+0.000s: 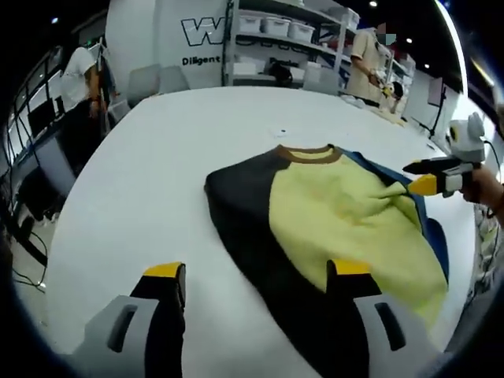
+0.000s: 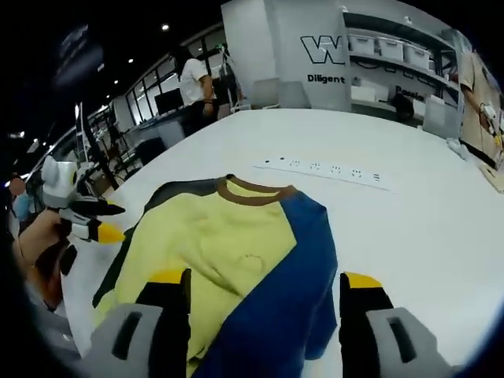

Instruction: Fold the garment on the visible template until the final outline fits inside the template.

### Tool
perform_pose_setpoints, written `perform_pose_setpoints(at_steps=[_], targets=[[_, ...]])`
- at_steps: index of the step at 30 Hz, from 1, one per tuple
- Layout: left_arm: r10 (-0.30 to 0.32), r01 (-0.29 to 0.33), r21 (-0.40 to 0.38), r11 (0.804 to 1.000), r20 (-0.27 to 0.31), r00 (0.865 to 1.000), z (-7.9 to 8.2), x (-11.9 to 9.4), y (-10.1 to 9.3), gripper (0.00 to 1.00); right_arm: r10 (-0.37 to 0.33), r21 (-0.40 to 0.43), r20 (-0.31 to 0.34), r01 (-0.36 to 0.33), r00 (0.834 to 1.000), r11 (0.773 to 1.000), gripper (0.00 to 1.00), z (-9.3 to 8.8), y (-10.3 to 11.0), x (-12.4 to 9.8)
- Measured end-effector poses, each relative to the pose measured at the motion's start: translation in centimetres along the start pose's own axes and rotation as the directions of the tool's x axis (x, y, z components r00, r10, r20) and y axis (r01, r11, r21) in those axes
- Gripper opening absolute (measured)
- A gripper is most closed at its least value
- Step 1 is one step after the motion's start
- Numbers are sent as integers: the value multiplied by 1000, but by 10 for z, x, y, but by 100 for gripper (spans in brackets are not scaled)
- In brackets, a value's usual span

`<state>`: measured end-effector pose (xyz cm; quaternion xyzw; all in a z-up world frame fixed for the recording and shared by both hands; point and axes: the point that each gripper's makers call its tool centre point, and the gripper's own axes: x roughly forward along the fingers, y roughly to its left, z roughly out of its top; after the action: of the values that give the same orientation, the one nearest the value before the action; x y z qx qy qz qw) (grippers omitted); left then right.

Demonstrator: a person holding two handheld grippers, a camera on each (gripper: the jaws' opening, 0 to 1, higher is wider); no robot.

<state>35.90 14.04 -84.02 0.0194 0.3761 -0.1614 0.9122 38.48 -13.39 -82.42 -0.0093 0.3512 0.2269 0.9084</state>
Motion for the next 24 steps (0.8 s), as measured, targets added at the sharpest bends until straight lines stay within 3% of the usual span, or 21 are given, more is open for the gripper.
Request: perform_pose_setpoints(at_steps=[8,11,14,15,23,24], targets=[[-22,22,-7,1000,-33,999,-7,5,-4,34,-38,19,-22,38,999,999,49,-15,-11,-6],[-17,17,-6,1000,-57,998,-13,8,-4,28,-58,31,-29,58,998,998,40,-19,-19,-9],[-8,7,-17,1000,-74,997,-18,10,-2,26,-55,44,-31,57,998,997,37,-21,-19,-9],[-13,12,-11,1000,-57,998,-15,12,-2,25,-54,45,-31,55,998,997,34,-22,-19,-9],[-24,23,-12,1000,-56,998,-15,13,-6,10,-43,22,-23,43,999,999,0,-22,-13,-5],[-20,21,0,1000,-57,998,-15,13,-5,7,-43,19,-25,43,999,999,0,-22,-13,-5]])
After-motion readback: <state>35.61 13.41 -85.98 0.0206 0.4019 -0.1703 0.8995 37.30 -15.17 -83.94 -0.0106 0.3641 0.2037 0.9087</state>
